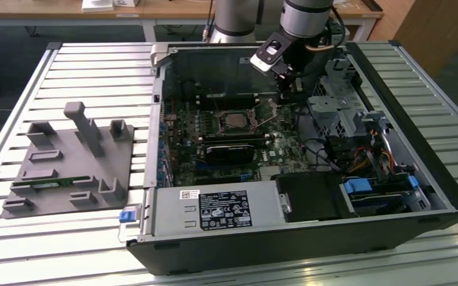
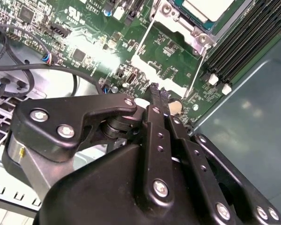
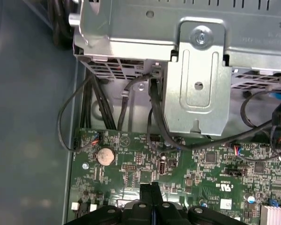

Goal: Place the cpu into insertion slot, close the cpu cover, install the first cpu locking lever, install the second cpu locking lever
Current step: 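Close the cpu cover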

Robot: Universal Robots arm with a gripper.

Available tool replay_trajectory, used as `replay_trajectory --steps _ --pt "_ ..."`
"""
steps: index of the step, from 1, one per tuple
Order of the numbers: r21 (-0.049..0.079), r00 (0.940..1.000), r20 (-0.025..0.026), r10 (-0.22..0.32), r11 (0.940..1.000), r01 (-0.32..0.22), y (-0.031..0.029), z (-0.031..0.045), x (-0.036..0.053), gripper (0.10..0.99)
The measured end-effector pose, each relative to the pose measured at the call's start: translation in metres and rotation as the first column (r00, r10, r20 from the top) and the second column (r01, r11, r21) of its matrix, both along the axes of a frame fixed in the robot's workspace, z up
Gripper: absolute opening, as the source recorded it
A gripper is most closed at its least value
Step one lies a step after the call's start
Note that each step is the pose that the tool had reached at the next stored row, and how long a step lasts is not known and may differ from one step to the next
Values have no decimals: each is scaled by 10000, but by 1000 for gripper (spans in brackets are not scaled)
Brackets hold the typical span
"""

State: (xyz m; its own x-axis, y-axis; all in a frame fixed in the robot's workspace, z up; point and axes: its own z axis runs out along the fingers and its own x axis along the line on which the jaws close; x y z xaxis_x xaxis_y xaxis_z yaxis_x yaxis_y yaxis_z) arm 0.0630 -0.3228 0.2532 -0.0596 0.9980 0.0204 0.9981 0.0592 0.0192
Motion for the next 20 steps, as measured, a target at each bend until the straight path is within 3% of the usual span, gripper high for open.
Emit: replay_trajectory --steps 8,20 --pt "1 10000 0 -6 10000 6 12 -24 60 106" --pt "-30 10000 0 -9 10000 9 39 -153 78 106"
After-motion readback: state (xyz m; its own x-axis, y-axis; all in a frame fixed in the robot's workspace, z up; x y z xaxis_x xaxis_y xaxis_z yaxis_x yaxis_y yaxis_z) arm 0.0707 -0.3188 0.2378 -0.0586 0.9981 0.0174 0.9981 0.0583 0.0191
